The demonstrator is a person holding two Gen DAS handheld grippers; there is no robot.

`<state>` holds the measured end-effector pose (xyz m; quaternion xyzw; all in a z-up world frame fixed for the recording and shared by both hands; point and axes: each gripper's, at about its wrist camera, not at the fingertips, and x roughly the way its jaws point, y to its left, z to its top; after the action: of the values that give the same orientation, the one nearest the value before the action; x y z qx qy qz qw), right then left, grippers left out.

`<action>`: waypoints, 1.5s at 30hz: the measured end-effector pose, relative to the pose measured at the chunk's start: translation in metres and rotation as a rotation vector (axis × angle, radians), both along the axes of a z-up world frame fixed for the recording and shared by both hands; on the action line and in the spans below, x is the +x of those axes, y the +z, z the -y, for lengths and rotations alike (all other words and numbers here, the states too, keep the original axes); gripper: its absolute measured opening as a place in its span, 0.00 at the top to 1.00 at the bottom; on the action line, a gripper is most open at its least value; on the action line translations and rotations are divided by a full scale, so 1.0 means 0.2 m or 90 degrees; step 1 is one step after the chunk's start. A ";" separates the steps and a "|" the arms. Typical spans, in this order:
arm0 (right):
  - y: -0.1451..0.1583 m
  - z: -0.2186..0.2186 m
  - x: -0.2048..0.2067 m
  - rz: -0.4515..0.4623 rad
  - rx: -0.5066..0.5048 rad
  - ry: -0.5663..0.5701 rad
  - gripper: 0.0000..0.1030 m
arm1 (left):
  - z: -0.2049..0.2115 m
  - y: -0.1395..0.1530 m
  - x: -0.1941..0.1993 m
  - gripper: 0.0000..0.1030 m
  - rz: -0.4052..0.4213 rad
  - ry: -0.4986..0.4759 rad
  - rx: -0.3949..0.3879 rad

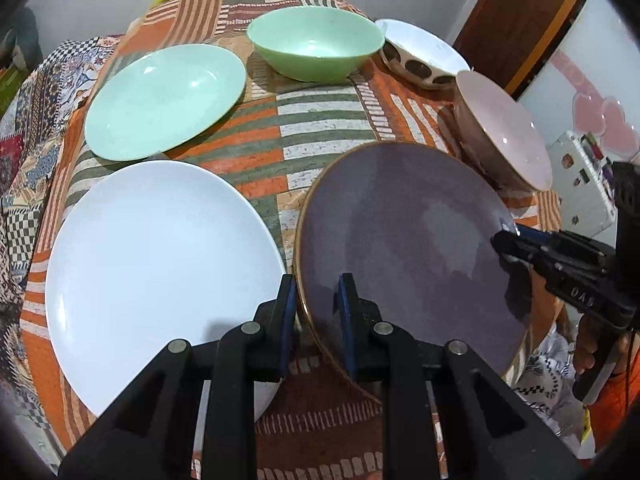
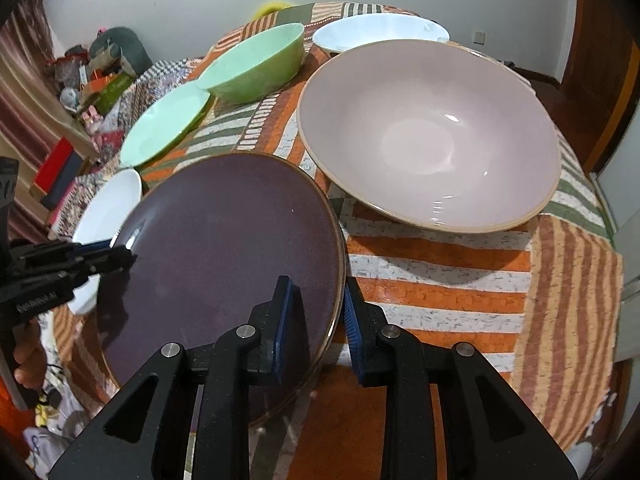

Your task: Organize plates and bowls

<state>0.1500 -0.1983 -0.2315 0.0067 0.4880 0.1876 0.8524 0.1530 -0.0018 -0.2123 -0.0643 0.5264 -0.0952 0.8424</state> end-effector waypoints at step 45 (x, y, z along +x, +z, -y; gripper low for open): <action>0.23 -0.81 0.08 0.095 -0.022 0.209 0.29 | -0.94 0.01 -0.45 0.28 0.061 0.235 0.059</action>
<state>0.1666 -0.0372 -0.1856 -0.1018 0.4212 0.3155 0.8442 0.0639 0.1868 -0.2103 -0.1162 0.4689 0.0828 0.8717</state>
